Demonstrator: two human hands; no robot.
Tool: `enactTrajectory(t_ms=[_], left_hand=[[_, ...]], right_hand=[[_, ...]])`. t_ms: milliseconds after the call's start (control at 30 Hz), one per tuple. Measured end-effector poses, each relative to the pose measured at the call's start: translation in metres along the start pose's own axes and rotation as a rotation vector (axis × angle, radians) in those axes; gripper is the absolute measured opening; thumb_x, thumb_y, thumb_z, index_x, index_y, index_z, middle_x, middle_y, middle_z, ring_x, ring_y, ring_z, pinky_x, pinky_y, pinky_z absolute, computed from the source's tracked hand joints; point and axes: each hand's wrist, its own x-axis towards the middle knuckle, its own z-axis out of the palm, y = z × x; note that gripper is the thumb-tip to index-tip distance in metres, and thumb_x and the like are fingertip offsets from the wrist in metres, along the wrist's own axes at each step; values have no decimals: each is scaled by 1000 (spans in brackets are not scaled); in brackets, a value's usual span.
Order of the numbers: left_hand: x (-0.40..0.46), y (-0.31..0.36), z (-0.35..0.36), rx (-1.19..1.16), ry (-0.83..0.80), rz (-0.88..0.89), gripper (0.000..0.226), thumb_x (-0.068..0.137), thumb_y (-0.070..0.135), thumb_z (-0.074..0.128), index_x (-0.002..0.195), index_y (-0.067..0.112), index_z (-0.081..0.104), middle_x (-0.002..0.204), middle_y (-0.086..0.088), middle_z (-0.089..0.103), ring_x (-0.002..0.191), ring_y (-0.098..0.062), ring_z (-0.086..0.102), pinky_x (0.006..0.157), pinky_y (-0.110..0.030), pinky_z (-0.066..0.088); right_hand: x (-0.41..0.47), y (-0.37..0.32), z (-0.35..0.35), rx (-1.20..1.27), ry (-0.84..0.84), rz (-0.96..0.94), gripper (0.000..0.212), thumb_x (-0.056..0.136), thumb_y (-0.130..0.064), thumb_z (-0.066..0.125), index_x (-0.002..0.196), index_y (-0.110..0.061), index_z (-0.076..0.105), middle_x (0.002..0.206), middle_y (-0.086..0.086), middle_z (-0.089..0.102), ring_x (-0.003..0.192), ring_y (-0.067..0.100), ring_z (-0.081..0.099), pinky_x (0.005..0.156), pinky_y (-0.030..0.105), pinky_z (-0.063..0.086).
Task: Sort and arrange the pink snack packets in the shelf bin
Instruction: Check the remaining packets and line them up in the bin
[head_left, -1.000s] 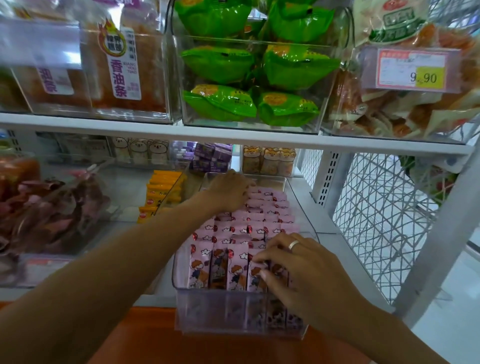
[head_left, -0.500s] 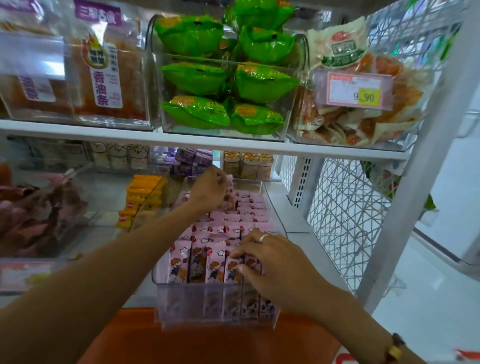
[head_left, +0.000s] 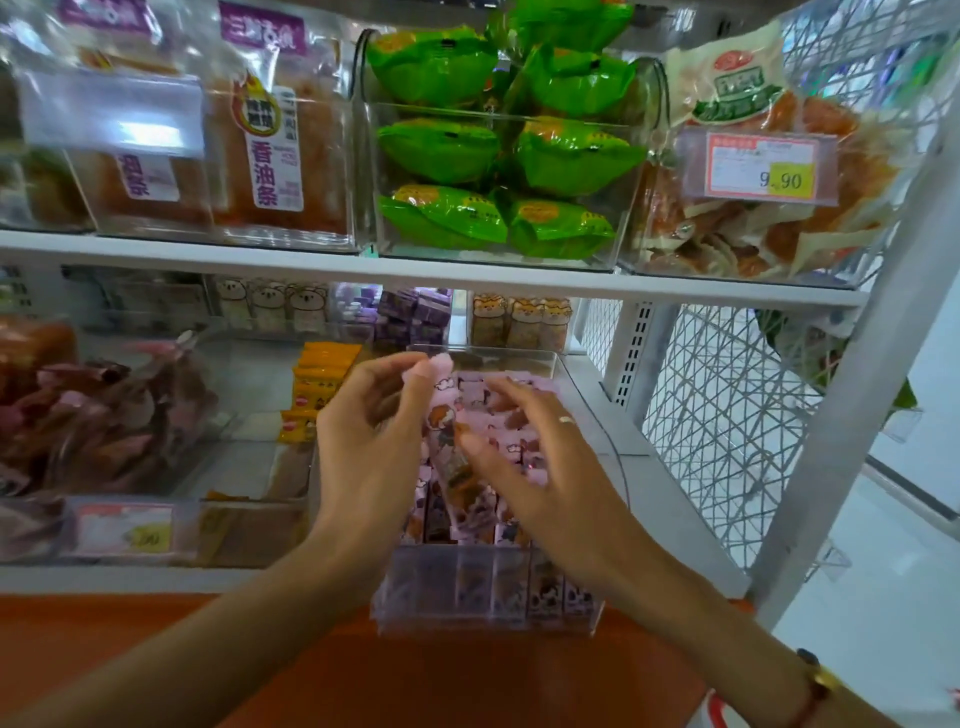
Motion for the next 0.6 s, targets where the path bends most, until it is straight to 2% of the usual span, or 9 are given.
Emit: enactTrajectory(t_ms=[67,133,233,300,433,500,567,600], left_hand=[[-3,1,-4,-26,-82,-3,26,80,41,60,101,26,66,94,14,71,90,0,67,71,-12,53],[0,-3,-9,-20,-136,-13,20,85,37,60,104,32,64,98,17,71,94,2,66,74,-12,53],[3,-12,-16,96,-234,12,26,89,33,59,113,43,55,110,24,63,102,13,57,76,-10,49],[2,-16,-18,186,-319,28,32,85,32,65,111,46,53,109,26,59,102,12,56,72,-8,49],[-2,-22,-19,340,-420,80,44,73,39,76,109,43,52,101,28,60,91,6,60,70,-10,50],[-1,-23,-19,361,-419,112,42,75,40,74,109,40,51,101,26,61,91,7,60,70,-10,50],[2,-22,-18,377,-416,115,34,80,44,66,110,39,50,104,24,62,95,9,59,74,-13,53],[4,-21,-19,375,-420,92,30,84,43,62,112,38,51,108,23,62,97,8,59,78,-15,53]], right_hand=[[1,-4,5,33,-94,34,60,85,-61,41,138,-34,38,130,-12,50,113,-1,48,97,24,44],[4,-3,9,77,-117,75,54,86,-54,43,134,-30,44,122,-10,58,109,2,54,95,22,46],[12,1,10,330,-57,267,38,91,-44,50,125,-28,51,116,-8,64,107,8,61,92,21,45],[16,5,8,457,-3,384,40,91,-42,54,127,-26,52,114,-6,67,106,12,63,91,25,45],[16,8,8,555,124,416,34,79,-41,69,108,-24,62,93,-8,73,87,6,69,75,20,55],[16,8,8,534,151,403,47,70,-45,72,108,-19,63,96,-3,73,90,11,69,82,28,55],[17,7,6,531,111,389,63,62,-56,68,113,-19,62,105,-1,70,99,14,66,95,40,49],[17,6,5,542,70,380,64,64,-58,65,116,-22,61,108,-3,69,101,14,64,98,43,45]])
